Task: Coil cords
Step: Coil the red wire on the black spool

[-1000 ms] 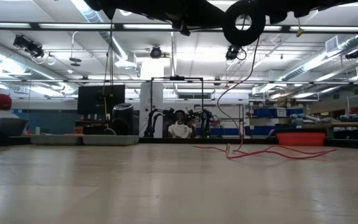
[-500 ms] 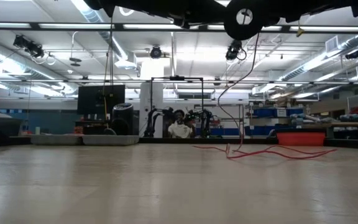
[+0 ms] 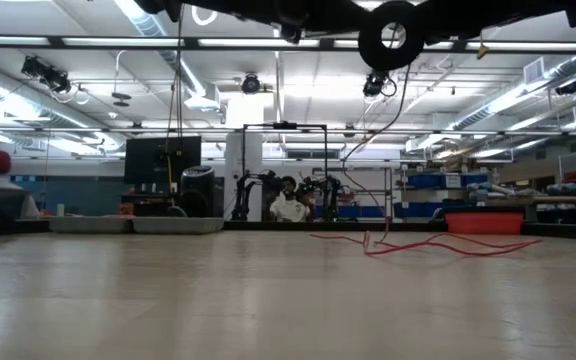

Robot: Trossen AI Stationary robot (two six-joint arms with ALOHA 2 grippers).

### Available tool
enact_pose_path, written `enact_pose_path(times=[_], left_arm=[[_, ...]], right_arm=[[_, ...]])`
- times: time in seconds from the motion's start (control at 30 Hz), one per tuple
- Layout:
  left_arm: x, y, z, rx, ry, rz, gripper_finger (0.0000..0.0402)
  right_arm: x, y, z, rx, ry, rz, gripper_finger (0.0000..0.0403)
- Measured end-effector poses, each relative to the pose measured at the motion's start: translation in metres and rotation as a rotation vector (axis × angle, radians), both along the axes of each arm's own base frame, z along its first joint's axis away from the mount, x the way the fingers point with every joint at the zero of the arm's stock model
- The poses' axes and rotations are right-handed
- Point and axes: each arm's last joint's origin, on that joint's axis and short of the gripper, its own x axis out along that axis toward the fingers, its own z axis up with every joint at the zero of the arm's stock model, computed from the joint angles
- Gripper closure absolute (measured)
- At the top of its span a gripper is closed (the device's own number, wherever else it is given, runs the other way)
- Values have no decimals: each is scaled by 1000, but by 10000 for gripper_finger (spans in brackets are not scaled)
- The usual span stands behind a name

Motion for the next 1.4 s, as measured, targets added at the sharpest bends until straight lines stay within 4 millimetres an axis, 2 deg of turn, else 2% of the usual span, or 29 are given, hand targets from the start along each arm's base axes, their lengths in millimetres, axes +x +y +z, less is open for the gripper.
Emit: enact_pose_path(times=[0.2,0.33,0.53,0.67,0.97,1.1,1.4], left_arm=[[-1,-3,5,-3,-55,92,278],[-3,-8,5,-28,-57,172,253],[-4,-7,-2,-190,-30,222,250],[-2,0,-5,-298,-12,176,250],[7,3,-23,-322,26,174,249],[12,3,-40,-264,84,181,249],[18,3,-55,-240,98,236,249]], right_arm=[[-6,-2,2,-7,6,-17,401],[-20,-3,10,-17,-16,-18,401],[-42,-4,26,8,-105,-3,402],[-47,-1,31,-30,-141,27,402],[-40,5,39,-59,-244,61,403],[-35,8,40,-60,-282,86,403],[-26,11,37,-76,-278,105,403]])
